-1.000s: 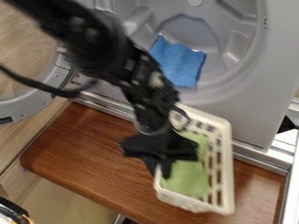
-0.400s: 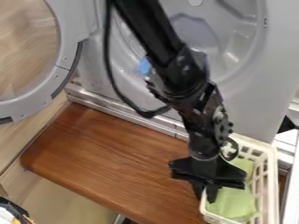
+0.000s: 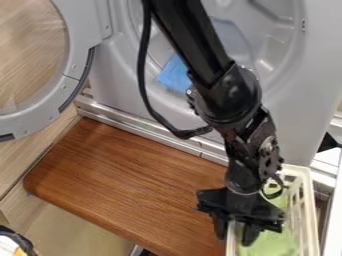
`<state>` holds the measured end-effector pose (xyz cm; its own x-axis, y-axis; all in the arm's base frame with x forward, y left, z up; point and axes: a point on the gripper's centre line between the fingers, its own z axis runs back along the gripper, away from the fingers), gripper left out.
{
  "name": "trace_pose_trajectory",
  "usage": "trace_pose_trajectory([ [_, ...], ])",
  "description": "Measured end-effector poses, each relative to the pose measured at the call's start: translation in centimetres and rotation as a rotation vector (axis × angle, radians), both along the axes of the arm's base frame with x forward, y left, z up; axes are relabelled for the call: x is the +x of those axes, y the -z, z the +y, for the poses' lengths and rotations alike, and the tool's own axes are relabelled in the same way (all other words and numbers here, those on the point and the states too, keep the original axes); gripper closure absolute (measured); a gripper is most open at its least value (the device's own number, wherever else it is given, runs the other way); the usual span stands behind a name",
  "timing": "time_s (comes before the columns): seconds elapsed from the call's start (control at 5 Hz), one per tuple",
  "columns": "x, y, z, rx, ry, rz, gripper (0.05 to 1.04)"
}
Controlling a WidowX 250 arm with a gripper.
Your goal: Move the white basket to the right side of table
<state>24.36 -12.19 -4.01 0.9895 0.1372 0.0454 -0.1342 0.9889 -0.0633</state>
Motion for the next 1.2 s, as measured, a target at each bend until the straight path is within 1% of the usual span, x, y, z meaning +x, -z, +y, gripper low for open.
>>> trace_pose_trajectory([
  [0.2, 0.1, -2.2, 0.0, -0.02, -0.033, -0.045, 0.148],
  [0.4, 0.5, -3.5, 0.1, -0.058, -0.069, -0.044, 0.075],
  [0.6, 0.5, -6.4, 1.3, -0.003, -0.095, -0.091, 0.081],
  [0.8, -0.2, -8.9, 3.2, 0.14, -0.142, -0.08, 0.083],
  [1.0, 0.0, -10.8, 5.5, 0.162, -0.183, -0.021, 0.083],
  [1.2, 1.2, -12.5, 5.4, 0.123, -0.151, -0.01, 0.083],
])
